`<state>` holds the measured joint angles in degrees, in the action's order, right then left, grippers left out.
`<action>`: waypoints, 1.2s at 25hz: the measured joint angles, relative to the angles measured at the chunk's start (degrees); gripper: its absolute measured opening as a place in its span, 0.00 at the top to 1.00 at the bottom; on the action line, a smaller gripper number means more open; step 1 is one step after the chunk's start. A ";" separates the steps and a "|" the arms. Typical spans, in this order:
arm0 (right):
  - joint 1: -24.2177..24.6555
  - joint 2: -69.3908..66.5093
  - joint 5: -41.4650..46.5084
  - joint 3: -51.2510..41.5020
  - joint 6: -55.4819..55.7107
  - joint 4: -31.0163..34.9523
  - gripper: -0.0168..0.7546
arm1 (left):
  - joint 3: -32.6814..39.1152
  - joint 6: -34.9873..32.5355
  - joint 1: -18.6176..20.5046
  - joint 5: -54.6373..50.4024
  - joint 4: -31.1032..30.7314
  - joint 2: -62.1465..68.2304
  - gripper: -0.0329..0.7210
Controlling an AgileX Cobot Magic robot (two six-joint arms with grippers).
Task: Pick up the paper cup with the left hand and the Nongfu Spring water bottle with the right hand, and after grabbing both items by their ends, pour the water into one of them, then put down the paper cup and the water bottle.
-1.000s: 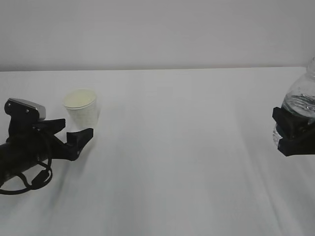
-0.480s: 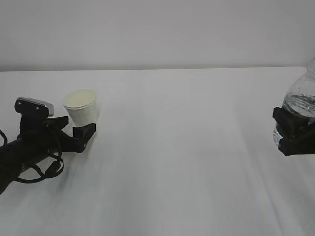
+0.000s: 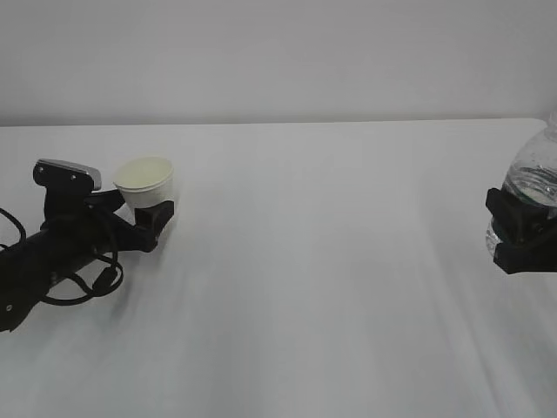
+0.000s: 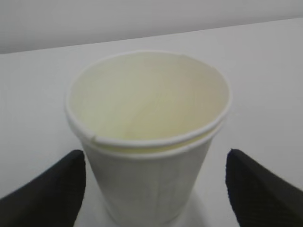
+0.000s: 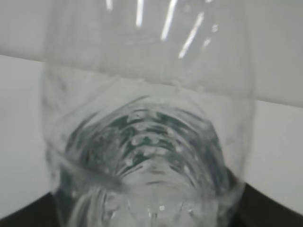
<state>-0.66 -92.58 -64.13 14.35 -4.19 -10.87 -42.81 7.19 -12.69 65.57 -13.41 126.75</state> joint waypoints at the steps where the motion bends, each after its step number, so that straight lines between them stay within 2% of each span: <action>1: 0.00 0.00 0.00 0.00 0.00 0.05 0.46 | -0.77 0.00 0.00 0.00 0.00 0.59 0.04; 22: 0.00 0.00 0.00 0.00 -0.02 1.40 0.46 | -8.62 0.00 0.00 0.00 0.24 6.66 0.05; 26: 0.00 0.00 0.00 0.00 -0.02 1.68 0.46 | -9.33 0.00 0.00 0.00 0.33 6.66 0.07; 30: 0.00 0.00 0.00 0.00 -0.12 2.21 0.46 | -9.33 0.00 0.00 0.00 0.33 6.66 0.17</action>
<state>-0.66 -92.58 -64.13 14.35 -4.31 -8.66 -52.15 7.19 -12.69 65.57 -13.08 133.42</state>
